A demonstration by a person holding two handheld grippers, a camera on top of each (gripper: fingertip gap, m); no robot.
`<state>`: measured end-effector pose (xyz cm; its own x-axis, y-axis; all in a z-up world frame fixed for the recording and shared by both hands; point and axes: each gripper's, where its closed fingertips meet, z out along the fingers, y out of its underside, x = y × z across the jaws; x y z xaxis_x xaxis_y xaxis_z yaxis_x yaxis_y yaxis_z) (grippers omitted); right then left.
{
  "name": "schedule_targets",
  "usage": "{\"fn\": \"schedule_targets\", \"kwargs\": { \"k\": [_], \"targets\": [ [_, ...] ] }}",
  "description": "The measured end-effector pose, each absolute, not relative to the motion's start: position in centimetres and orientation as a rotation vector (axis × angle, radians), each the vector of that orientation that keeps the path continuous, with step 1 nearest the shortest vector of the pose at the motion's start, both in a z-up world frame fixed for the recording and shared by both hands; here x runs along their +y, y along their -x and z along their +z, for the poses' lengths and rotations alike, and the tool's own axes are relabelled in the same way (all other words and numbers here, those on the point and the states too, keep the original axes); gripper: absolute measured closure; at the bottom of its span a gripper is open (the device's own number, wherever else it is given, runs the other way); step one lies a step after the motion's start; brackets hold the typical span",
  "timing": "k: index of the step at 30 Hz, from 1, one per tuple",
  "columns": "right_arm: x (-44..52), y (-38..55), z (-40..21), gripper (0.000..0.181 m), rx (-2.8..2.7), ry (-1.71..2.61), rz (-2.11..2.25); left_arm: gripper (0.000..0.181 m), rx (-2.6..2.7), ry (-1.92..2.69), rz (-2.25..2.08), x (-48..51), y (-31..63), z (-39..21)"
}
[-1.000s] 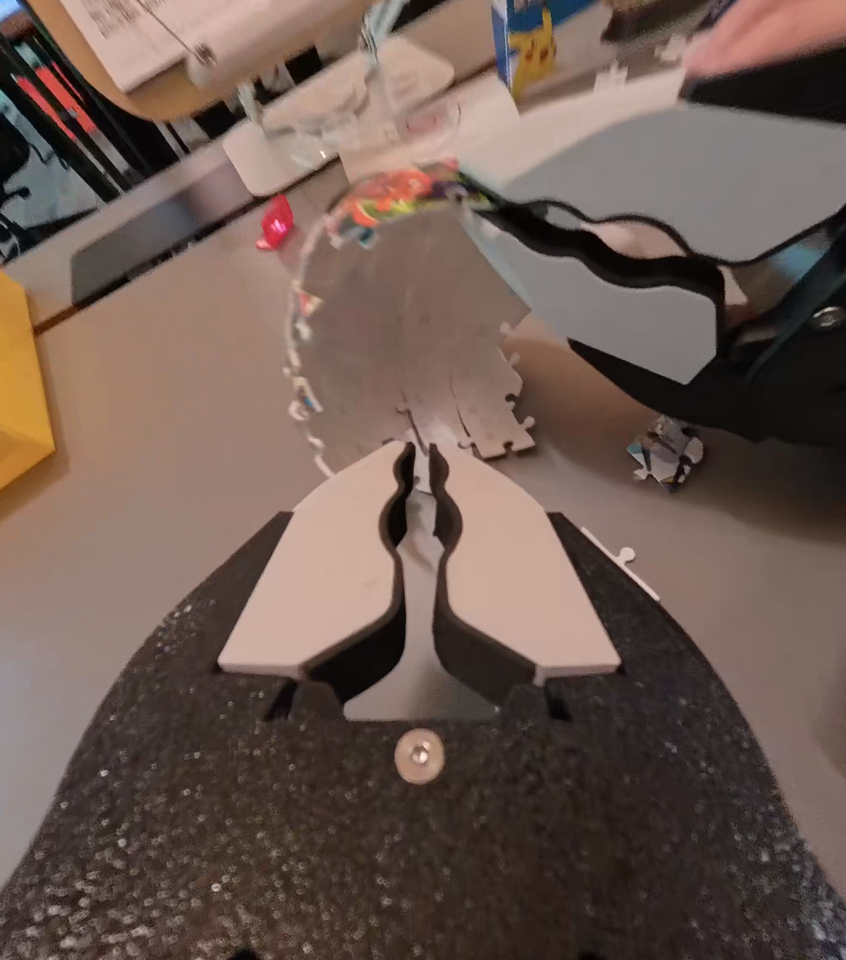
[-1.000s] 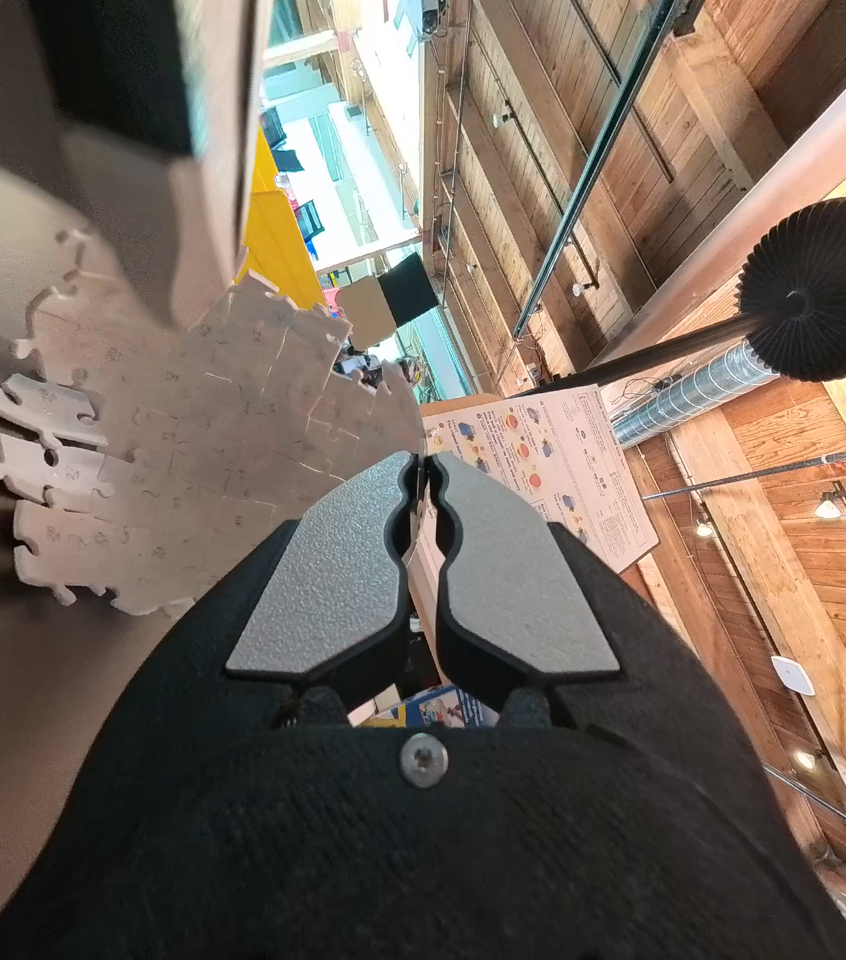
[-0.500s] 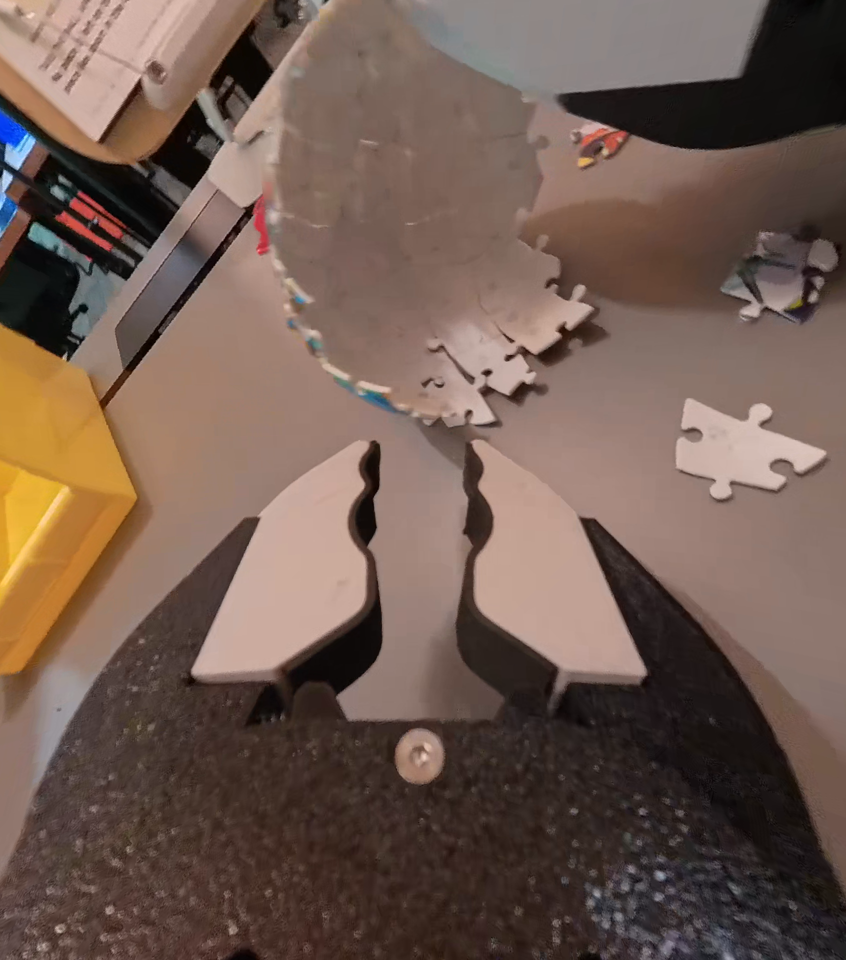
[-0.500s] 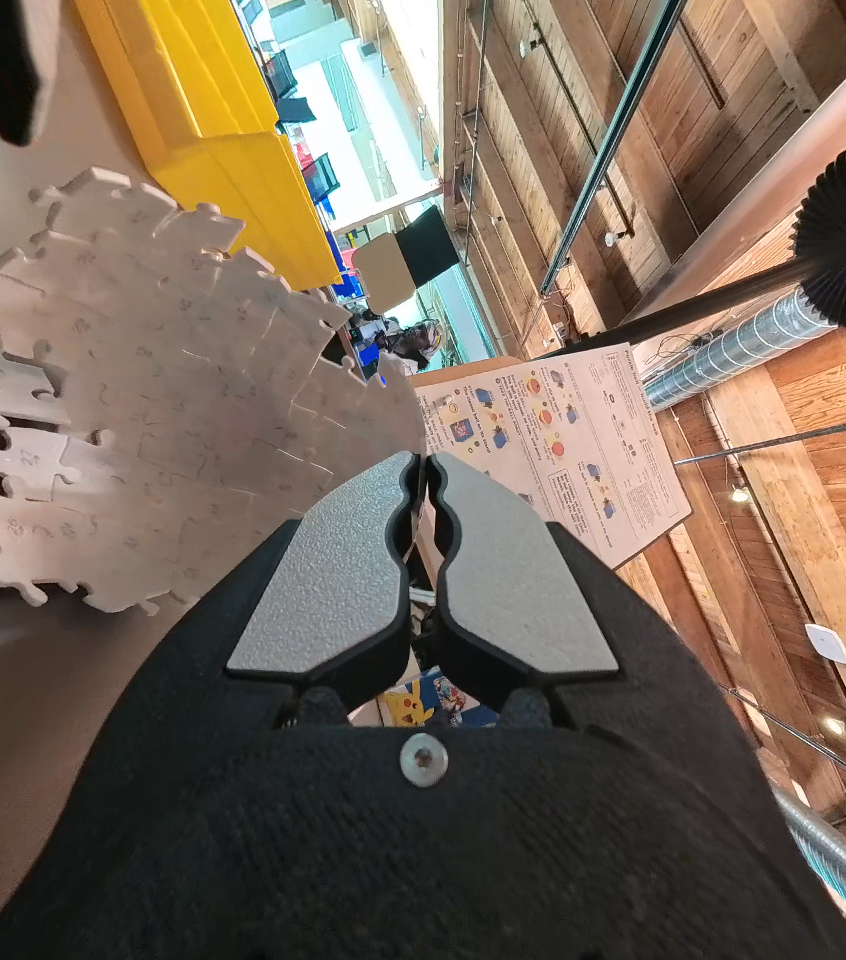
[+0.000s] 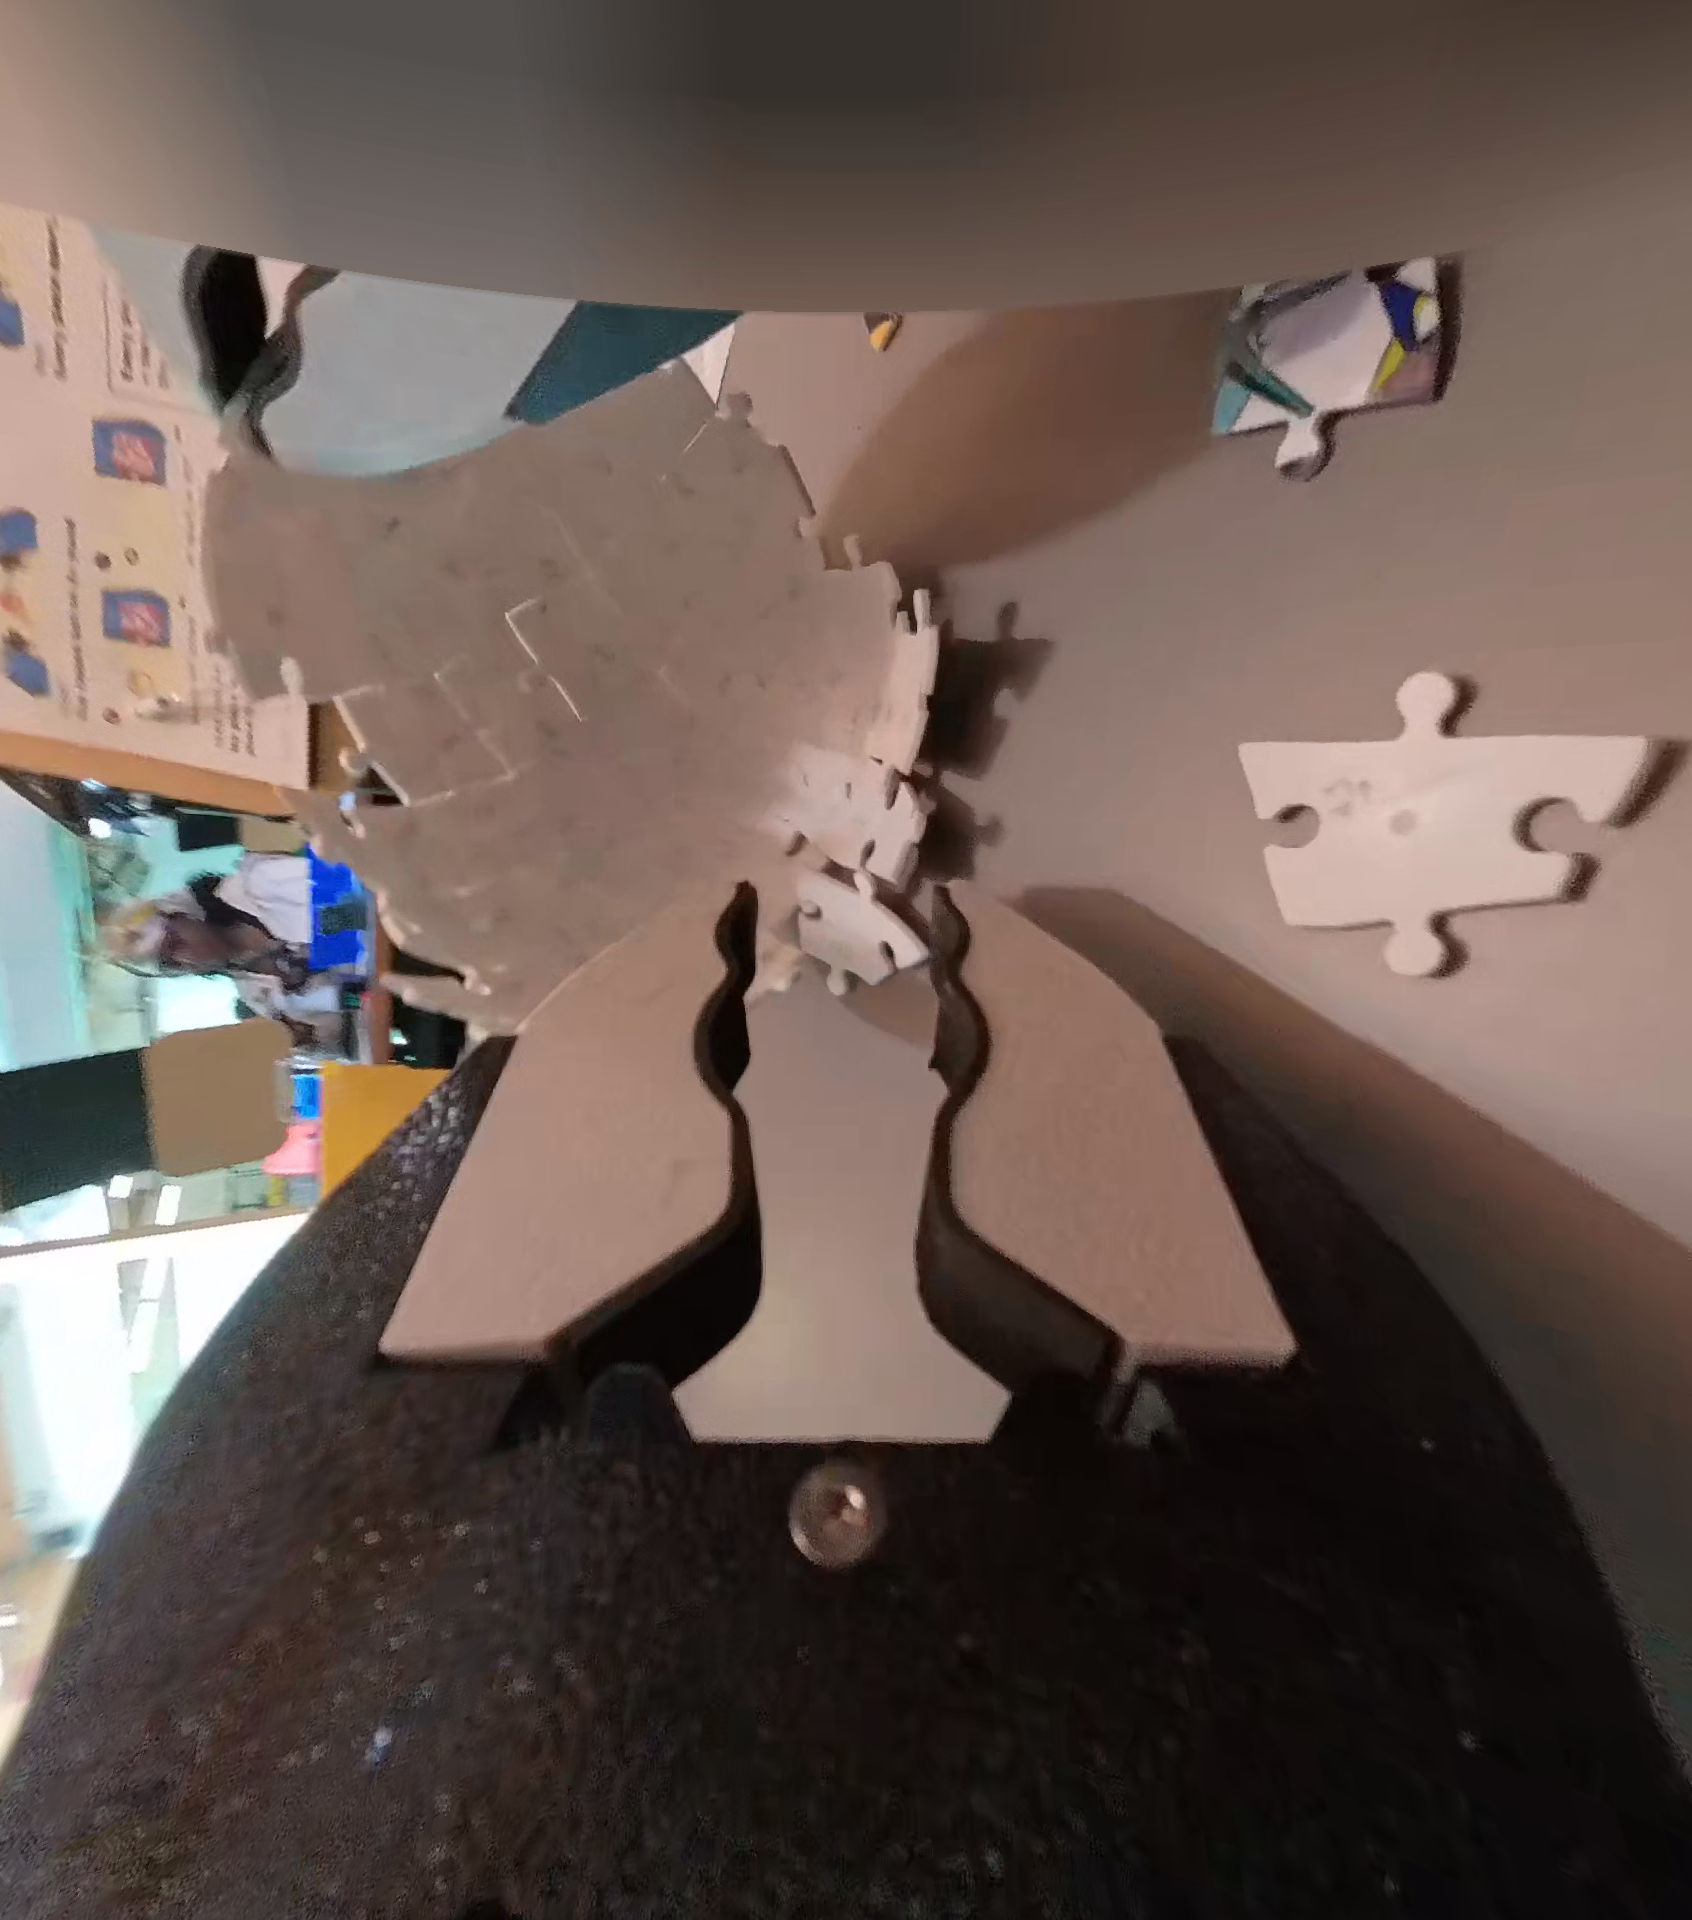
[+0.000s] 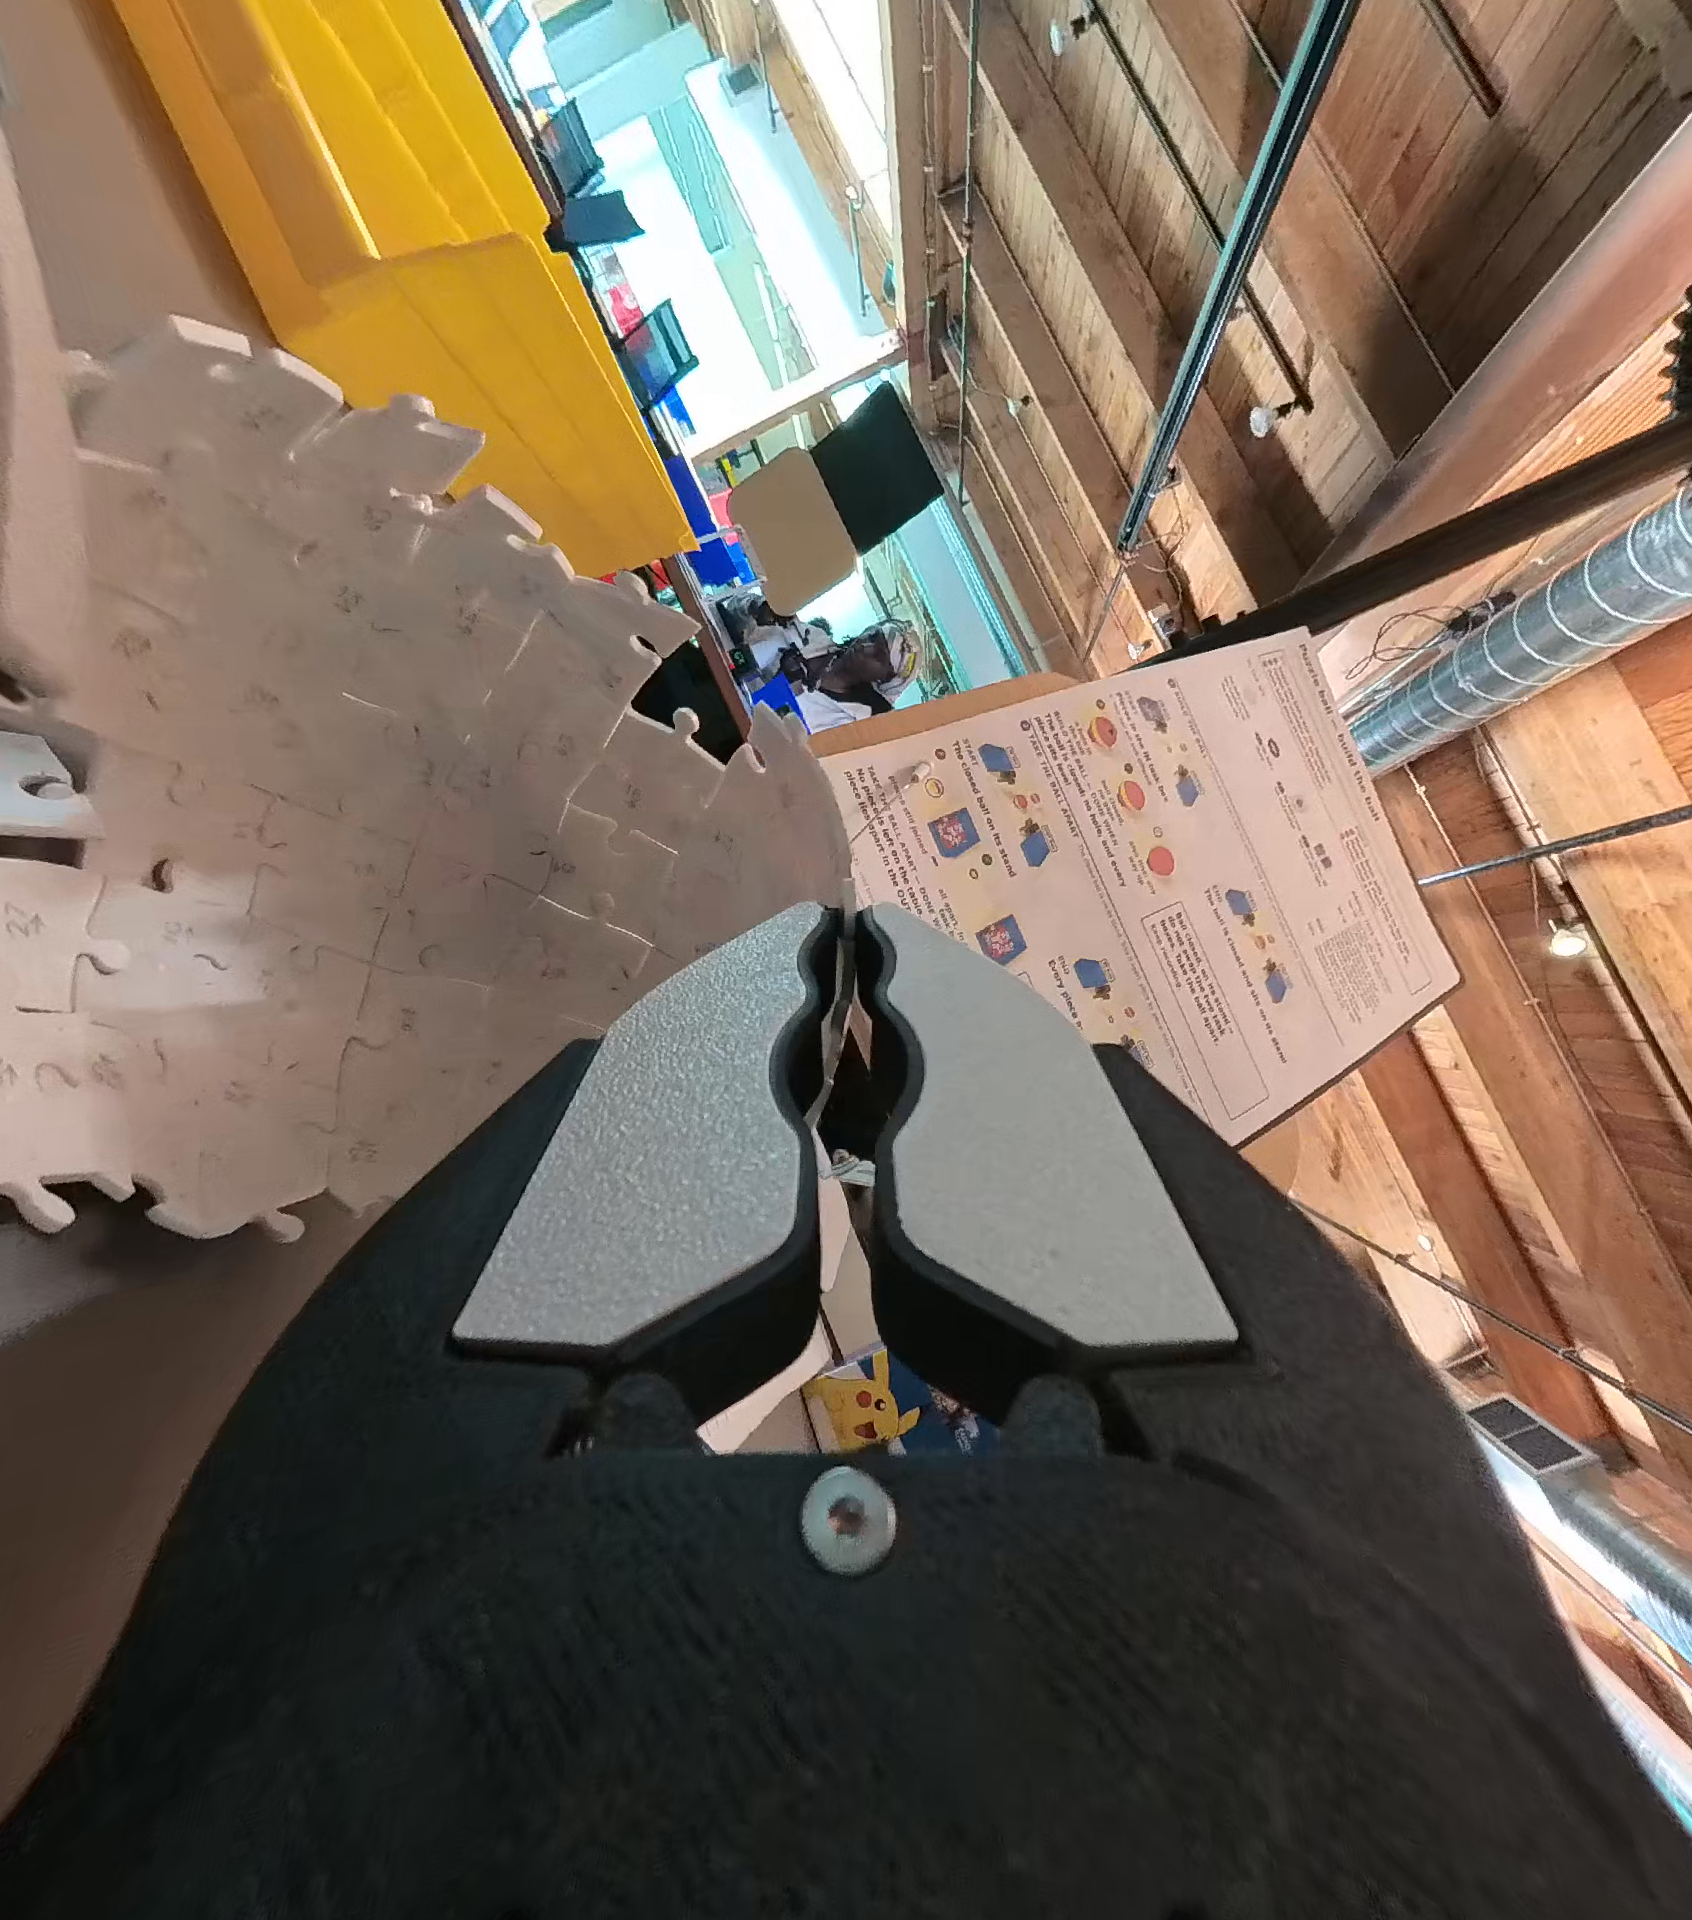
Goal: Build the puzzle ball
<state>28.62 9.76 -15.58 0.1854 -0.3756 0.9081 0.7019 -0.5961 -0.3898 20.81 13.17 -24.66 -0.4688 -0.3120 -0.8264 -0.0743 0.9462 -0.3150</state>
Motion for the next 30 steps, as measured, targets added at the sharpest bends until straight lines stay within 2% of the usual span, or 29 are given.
{"fn": "schedule_targets", "kwargs": {
  "k": [7,10,12,15,22,30],
  "targets": [
    [9.7,-27.6,-15.5,0.179,-0.323,1.559,-1.582,0.159,2.066,0.131,-0.258,11.7,-20.9,-25.8],
    [9.7,-27.5,-15.5,0.179,-0.319,1.545,-1.553,0.167,2.085,0.288,-0.546,10.4,-20.5,-25.1],
    [9.8,-27.3,-15.5,0.179,-0.335,1.538,-1.555,0.181,2.02,0.468,-0.736,10.8,-21.0,-23.7],
    [10.0,-27.0,-15.3,0.179,-0.35,1.525,-1.555,0.181,2.006,0.734,-0.864,11.4,-21.6,-23.2],
    [10.2,-26.1,-15.3,0.178,-0.356,1.508,-1.531,0.181,2.099,0.882,-0.668,11.6,-22.4,-26.0],
    [10.2,-26.1,-15.3,0.178,-0.337,1.51,-1.518,0.181,2.09,0.902,-0.523,12.2,-23.0,-26.6]
  ]
}}
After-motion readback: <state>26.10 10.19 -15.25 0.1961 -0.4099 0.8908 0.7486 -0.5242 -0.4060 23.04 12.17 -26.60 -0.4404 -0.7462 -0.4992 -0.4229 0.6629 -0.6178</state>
